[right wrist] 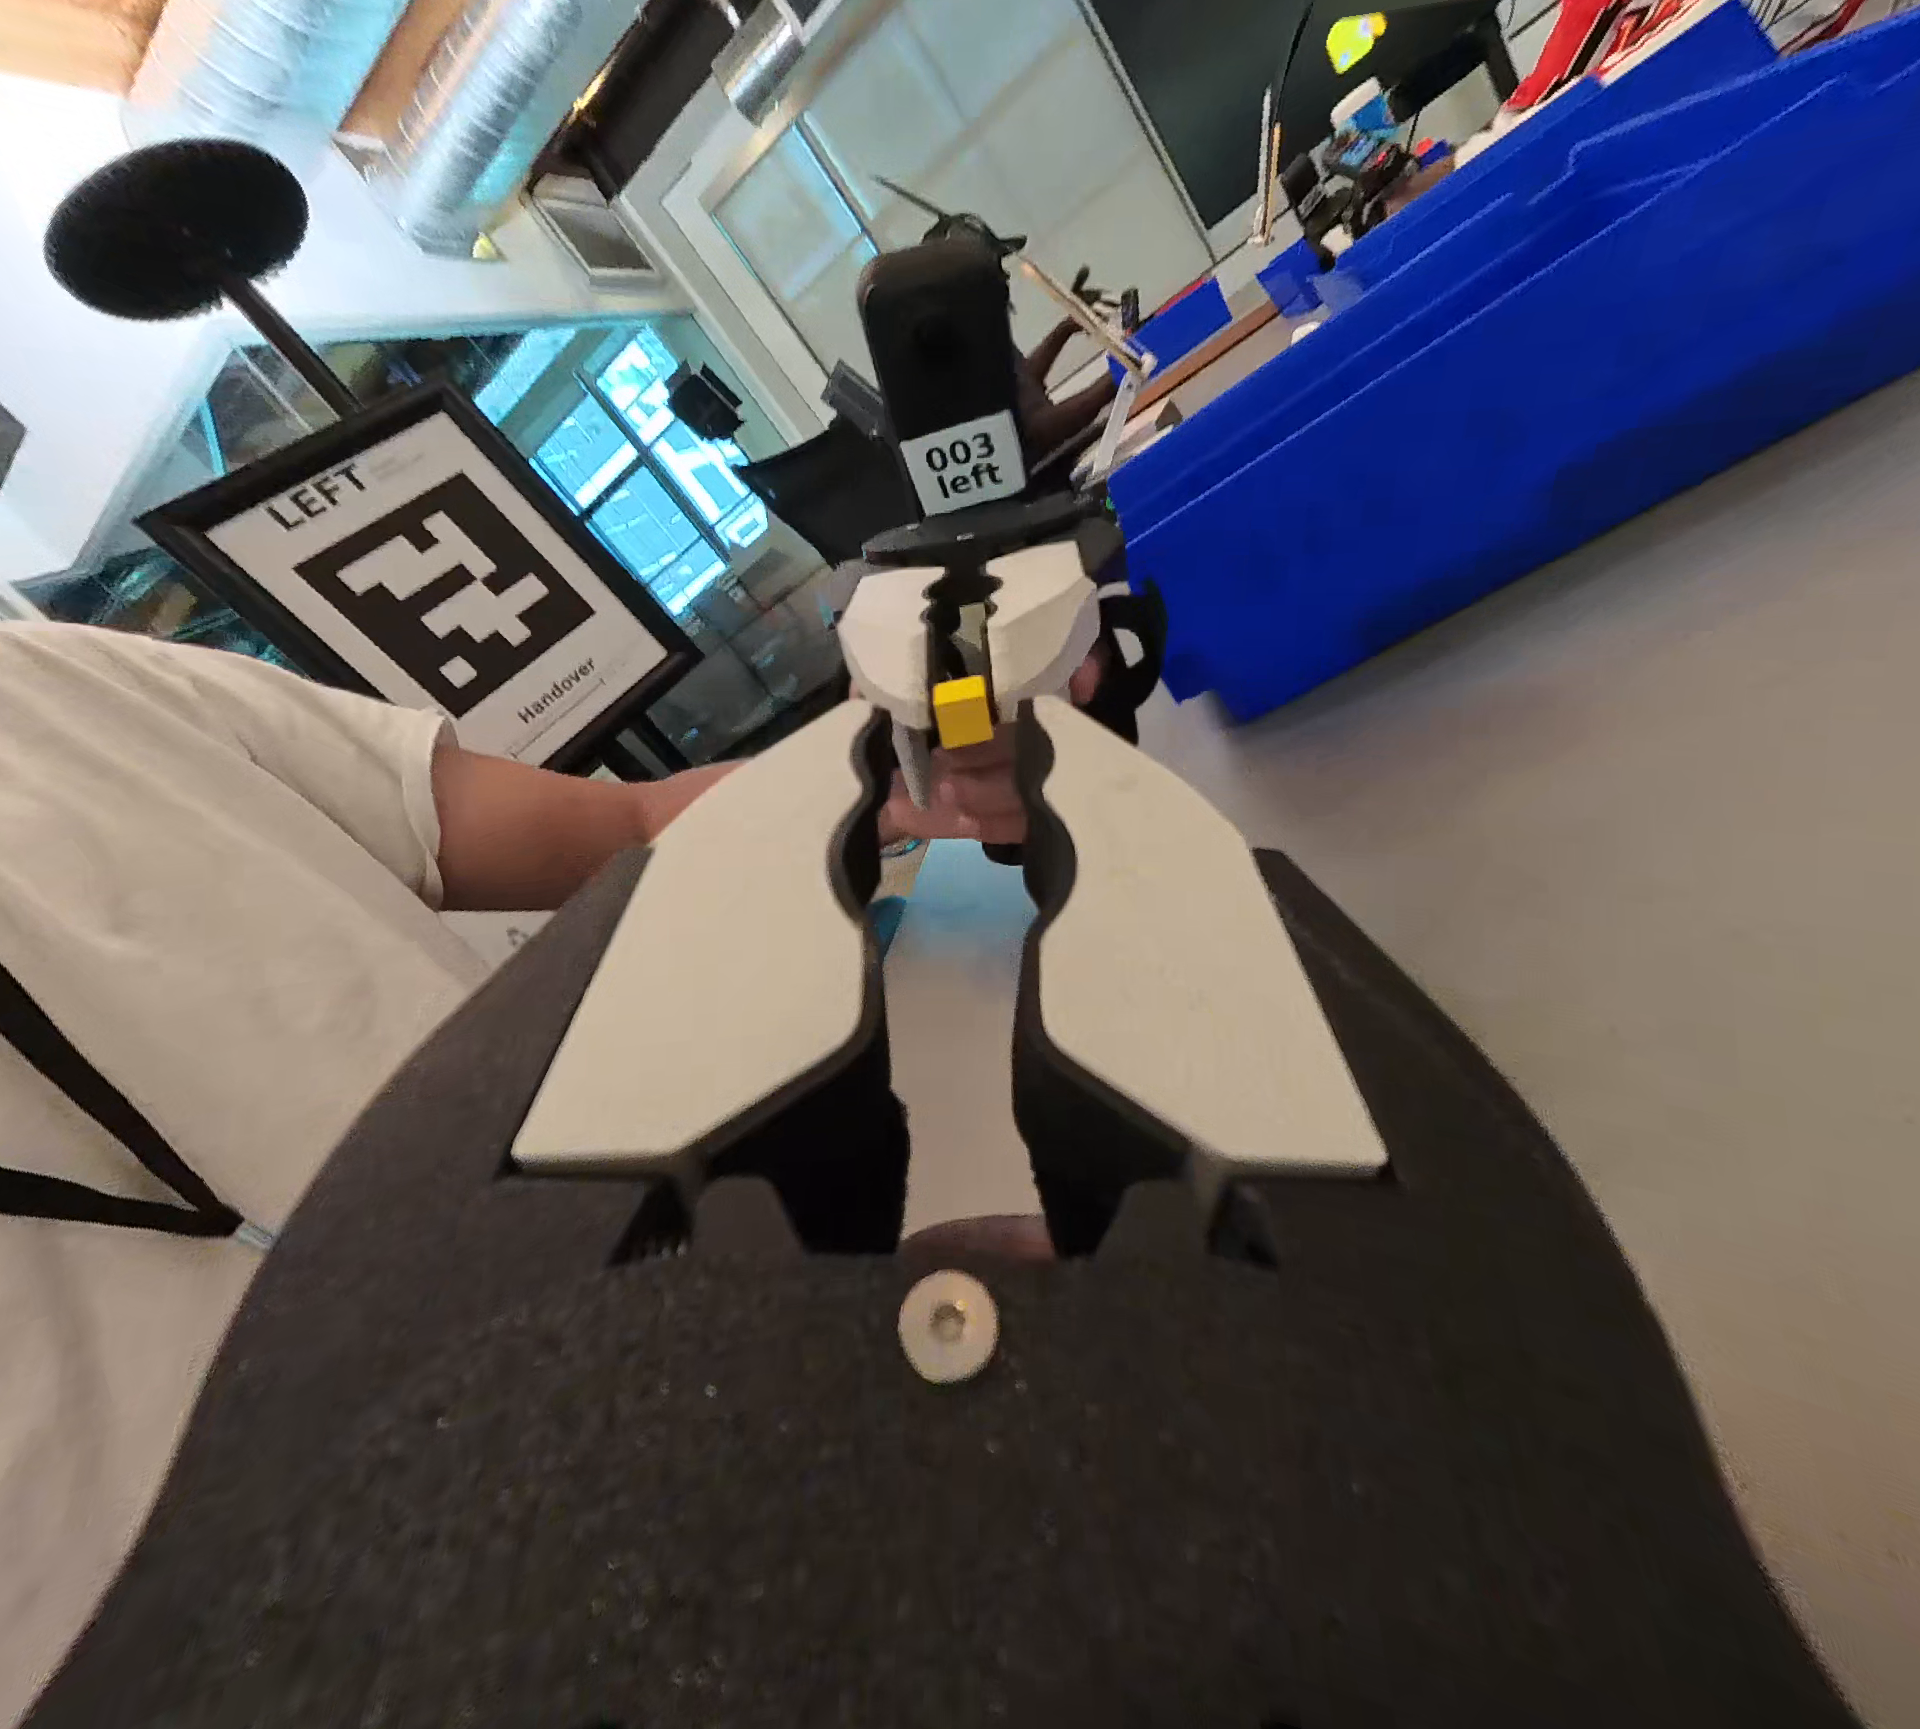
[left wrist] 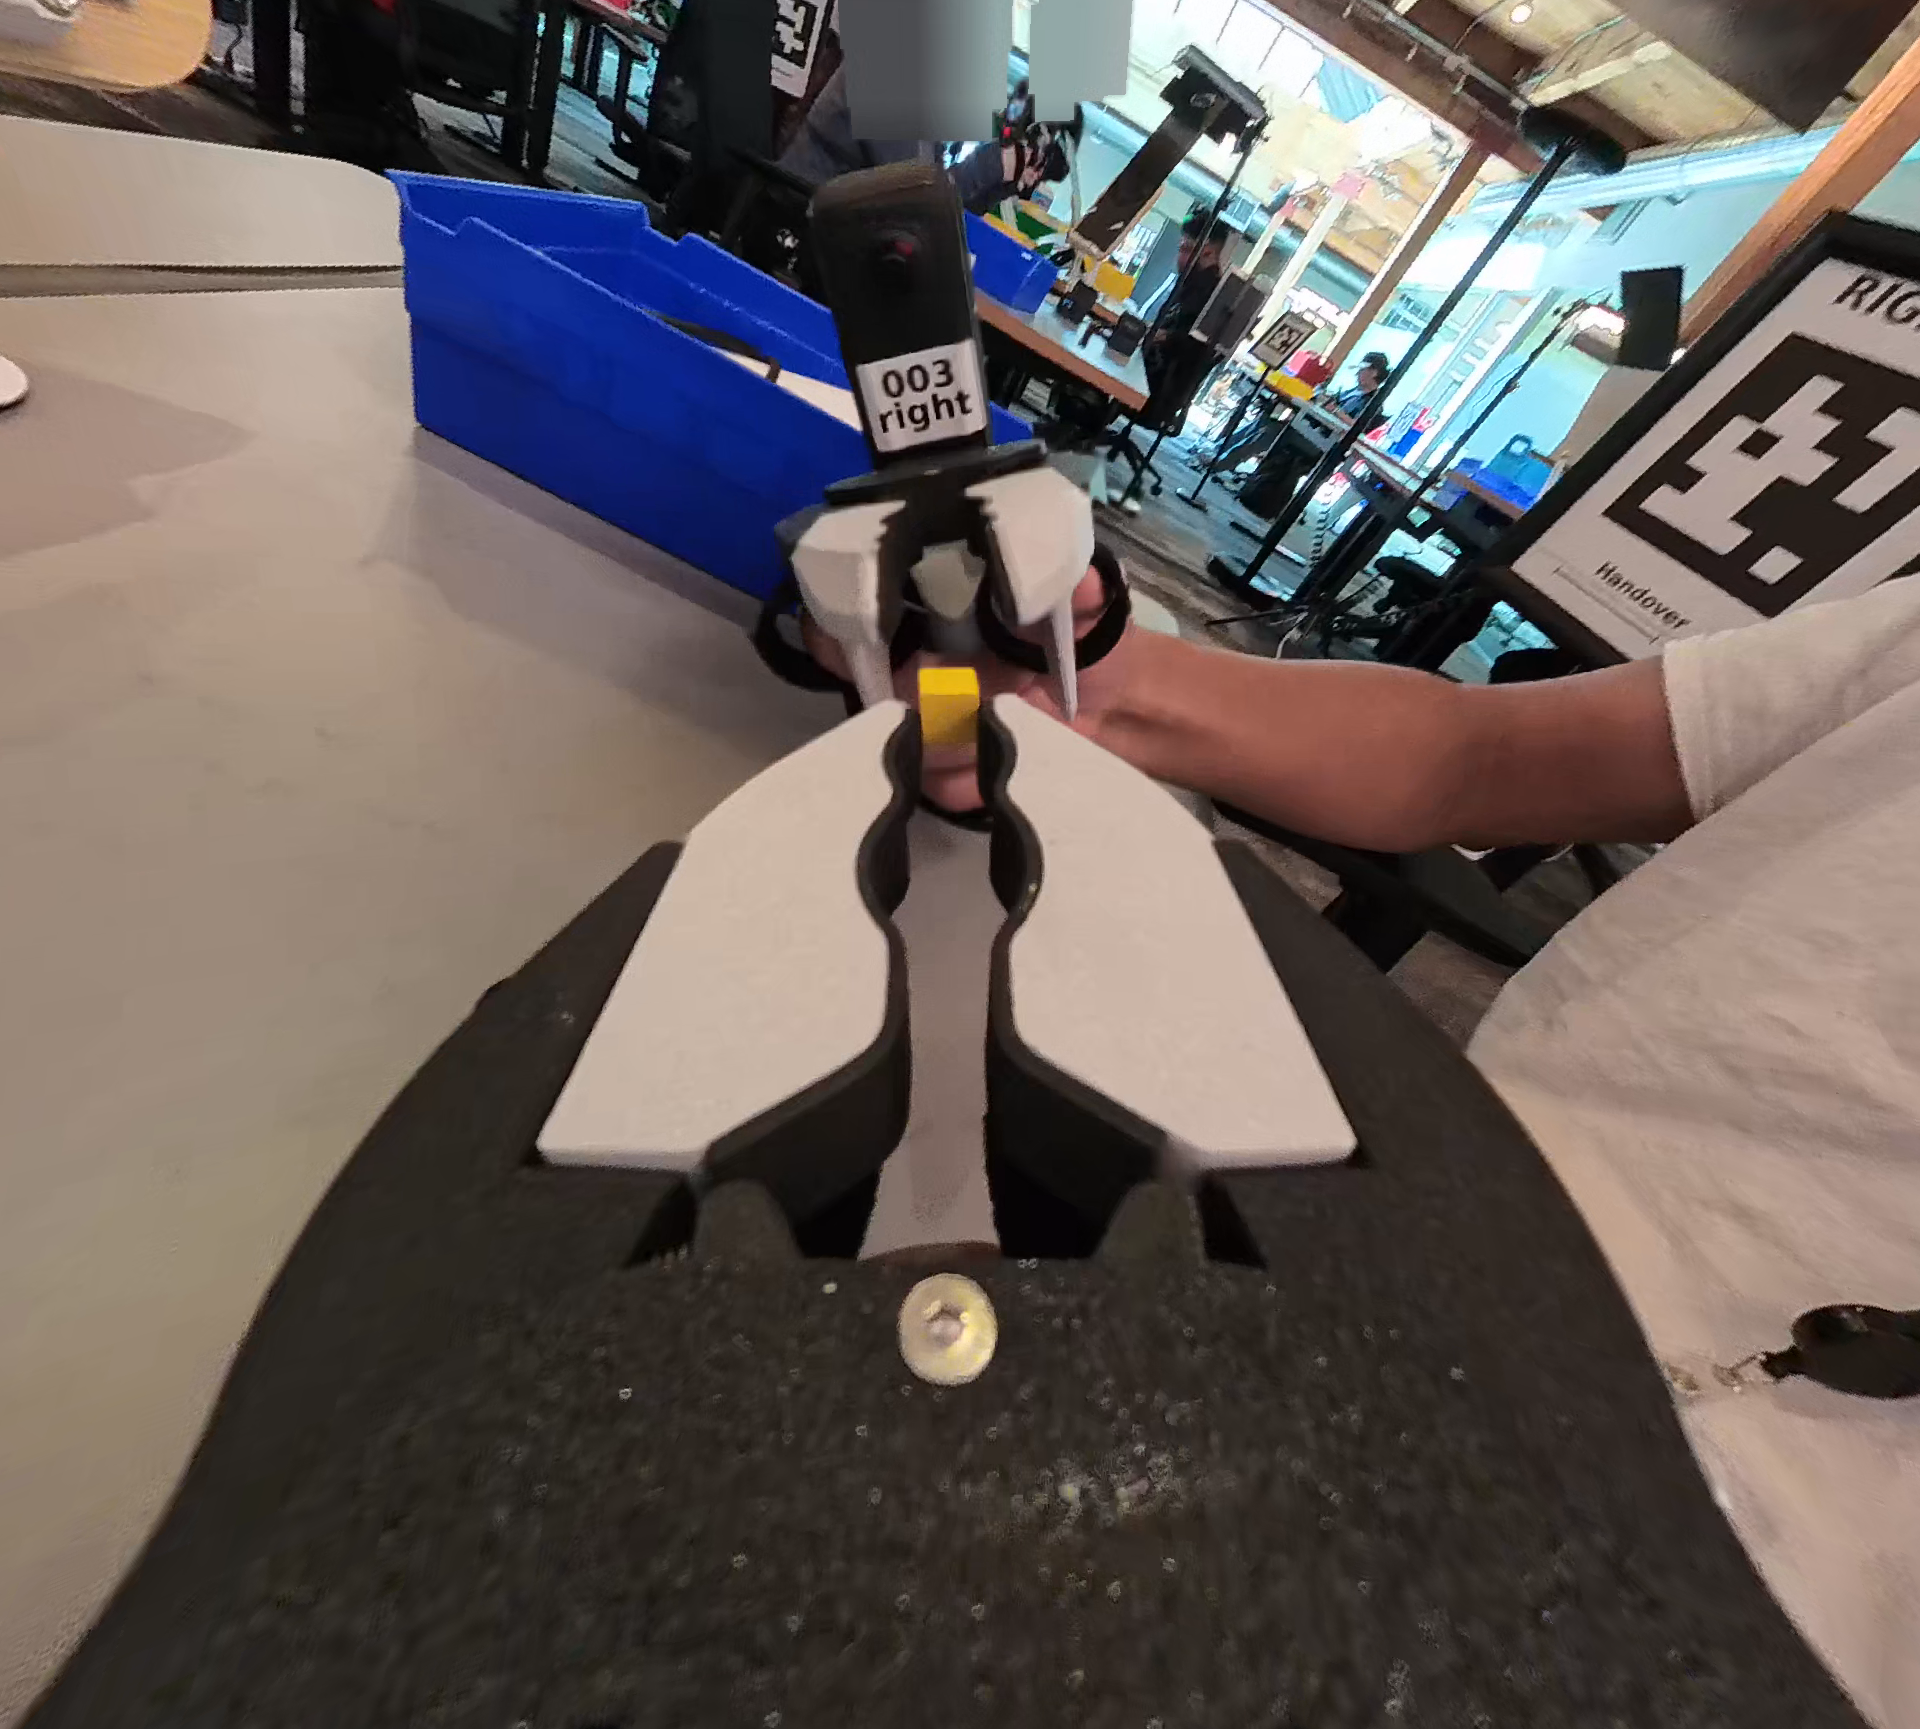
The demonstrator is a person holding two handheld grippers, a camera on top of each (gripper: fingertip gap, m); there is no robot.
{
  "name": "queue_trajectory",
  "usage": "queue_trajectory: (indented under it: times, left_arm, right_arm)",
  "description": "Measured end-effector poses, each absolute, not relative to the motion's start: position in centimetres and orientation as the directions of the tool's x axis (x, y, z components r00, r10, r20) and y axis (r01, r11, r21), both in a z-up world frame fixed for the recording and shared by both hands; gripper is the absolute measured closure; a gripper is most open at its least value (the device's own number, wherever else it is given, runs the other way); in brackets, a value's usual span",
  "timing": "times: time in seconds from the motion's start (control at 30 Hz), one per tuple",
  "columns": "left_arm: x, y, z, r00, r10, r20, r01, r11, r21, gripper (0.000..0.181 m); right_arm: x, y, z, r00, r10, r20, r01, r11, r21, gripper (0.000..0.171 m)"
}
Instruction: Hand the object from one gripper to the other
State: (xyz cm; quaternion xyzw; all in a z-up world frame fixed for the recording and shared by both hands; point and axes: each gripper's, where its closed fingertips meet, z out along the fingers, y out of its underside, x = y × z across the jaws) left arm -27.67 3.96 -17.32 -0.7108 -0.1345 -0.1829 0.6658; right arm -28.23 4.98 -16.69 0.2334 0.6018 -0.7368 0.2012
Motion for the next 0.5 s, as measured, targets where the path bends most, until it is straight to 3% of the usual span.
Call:
queue_trajectory:
  times: [0.5]
  left_arm:
    - [-27.35, 4.94, -17.43, 0.875, -0.064, 0.481, 0.477, -0.06, -0.877, 0.172]
  right_arm:
    - [-27.77, 4.07, -17.39, -0.814, -0.03, -0.58, 0.577, -0.153, -0.802, 0.161]
